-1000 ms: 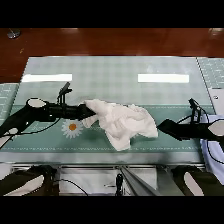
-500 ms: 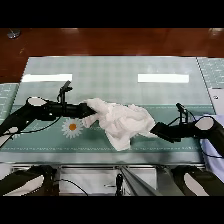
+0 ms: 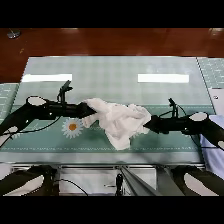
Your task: Fold the shirts.
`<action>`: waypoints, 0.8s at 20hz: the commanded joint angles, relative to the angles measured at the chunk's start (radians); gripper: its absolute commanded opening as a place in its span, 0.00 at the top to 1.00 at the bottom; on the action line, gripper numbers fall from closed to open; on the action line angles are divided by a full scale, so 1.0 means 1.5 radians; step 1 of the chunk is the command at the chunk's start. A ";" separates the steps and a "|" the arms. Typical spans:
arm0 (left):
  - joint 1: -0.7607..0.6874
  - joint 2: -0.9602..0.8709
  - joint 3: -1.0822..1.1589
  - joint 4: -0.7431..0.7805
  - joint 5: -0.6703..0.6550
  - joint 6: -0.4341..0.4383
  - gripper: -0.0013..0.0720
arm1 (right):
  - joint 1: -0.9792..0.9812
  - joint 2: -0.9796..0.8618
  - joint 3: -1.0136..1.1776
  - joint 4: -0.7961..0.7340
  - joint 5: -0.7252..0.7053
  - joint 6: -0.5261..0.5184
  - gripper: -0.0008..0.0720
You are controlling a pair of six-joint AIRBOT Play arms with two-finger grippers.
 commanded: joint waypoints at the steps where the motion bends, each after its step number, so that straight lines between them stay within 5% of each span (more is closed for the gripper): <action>1: 0.019 0.008 0.056 -0.001 -0.073 0.000 0.94 | -0.001 0.006 0.123 0.004 0.064 -0.020 0.96; 6: 0.062 0.064 0.370 0.000 -0.072 -0.062 0.94 | -0.001 0.027 0.623 -0.202 0.128 0.144 0.96; 10: 0.138 0.068 0.661 0.034 -0.097 -0.148 0.94 | -0.001 0.047 0.966 -0.332 0.238 0.198 0.96; 16: 0.246 0.161 0.837 0.088 -0.219 -0.185 0.94 | -0.001 0.214 1.054 -0.465 0.336 0.211 0.95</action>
